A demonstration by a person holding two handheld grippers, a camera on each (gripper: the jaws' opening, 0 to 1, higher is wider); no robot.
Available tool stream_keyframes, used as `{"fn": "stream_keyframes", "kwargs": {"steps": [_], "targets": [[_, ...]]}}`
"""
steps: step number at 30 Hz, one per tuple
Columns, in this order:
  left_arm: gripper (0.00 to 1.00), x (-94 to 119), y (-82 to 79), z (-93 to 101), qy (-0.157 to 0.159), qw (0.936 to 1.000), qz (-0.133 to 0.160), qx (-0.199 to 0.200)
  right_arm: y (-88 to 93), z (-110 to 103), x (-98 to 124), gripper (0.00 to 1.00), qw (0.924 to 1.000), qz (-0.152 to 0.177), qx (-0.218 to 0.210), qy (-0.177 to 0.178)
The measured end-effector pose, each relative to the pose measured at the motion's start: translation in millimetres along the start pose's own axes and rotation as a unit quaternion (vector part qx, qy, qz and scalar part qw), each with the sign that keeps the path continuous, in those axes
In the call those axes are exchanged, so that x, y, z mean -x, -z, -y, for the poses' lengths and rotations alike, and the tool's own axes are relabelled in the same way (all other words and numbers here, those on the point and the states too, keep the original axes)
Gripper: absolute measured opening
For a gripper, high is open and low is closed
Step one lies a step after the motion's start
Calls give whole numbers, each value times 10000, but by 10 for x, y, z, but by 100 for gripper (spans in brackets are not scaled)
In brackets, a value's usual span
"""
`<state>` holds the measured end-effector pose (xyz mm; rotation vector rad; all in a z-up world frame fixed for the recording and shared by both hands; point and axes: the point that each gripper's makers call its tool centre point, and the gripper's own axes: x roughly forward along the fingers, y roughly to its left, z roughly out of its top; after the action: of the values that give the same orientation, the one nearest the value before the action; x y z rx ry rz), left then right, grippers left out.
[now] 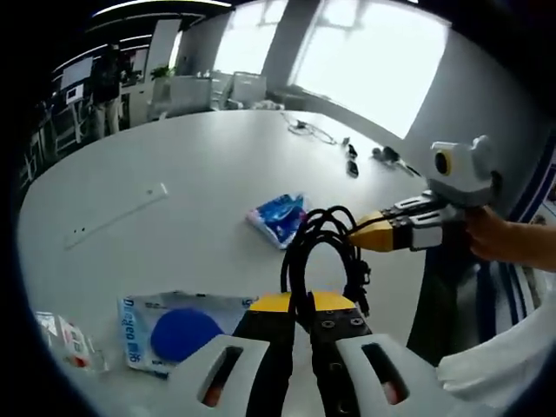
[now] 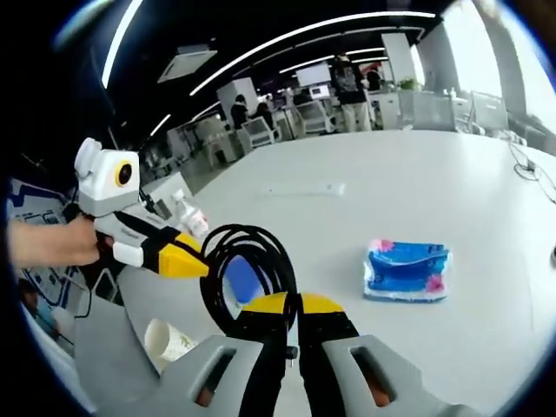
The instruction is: Arrange the tabletop items into an orderly group along one side of the table until the central work area is clear of visible clutter.
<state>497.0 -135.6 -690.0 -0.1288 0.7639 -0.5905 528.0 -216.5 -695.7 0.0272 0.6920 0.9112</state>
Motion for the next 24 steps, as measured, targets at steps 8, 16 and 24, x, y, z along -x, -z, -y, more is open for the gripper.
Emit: {"fn": "stream_keyframes", "kwargs": {"steps": [8,16,24], "targets": [[1,-166,14,239,164,9992,-150,-329,152,178,163,0,9998,-15,-120,180],[1,-386,61,438,340,9976,-322,-519,266,374,339,0,9992,-37,-191,349],[1,-667,134,632,493,9956,-533,-600,429,621,494,0,9976,-97,-356,585]]}}
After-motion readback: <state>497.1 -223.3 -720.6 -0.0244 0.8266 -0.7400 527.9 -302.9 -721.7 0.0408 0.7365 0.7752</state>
